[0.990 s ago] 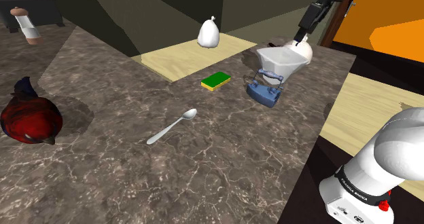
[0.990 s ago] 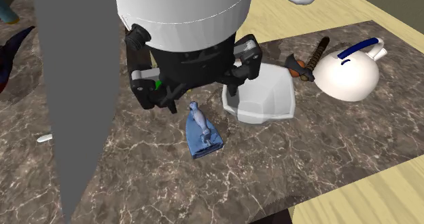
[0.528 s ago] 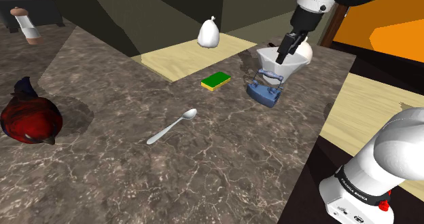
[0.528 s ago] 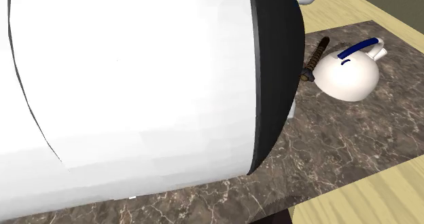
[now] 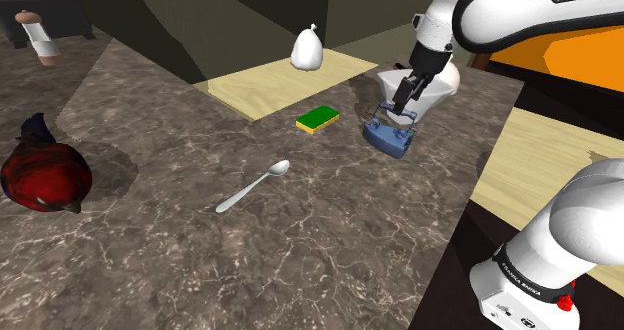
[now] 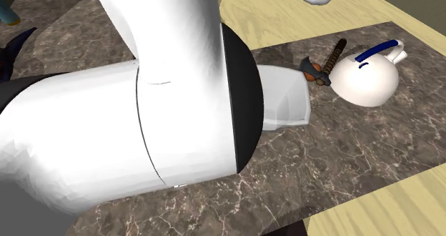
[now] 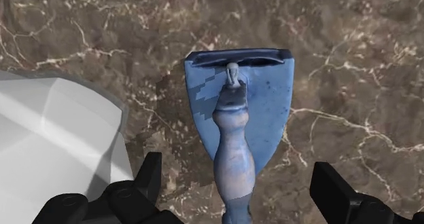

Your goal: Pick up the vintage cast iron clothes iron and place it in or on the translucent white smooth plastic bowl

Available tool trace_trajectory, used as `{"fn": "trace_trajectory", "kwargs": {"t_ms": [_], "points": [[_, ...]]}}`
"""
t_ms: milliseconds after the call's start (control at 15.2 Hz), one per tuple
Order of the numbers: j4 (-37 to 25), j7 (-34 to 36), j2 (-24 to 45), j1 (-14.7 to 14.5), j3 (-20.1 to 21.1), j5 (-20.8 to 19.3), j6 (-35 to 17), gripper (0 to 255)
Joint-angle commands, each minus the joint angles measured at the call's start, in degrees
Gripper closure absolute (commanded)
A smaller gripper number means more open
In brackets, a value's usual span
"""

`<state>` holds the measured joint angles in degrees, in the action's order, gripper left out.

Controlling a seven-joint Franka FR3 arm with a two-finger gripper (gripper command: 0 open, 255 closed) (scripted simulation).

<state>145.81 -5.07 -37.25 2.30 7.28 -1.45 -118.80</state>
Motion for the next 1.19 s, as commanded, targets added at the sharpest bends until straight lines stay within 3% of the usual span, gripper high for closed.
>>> {"fn": "trace_trajectory", "kwargs": {"t_ms": [0,594,660,1122], "points": [[1.3,0.1,0.5,0.0,0.1,0.0,-1.8,0],[2.1,0.2,1.0,0.1,0.1,-0.1,-3.1,0],[2.1,0.2,1.0,0.1,0.1,-0.1,-3.1,255],[2.1,0.2,1.0,0.1,0.1,-0.1,-3.1,255]]}}
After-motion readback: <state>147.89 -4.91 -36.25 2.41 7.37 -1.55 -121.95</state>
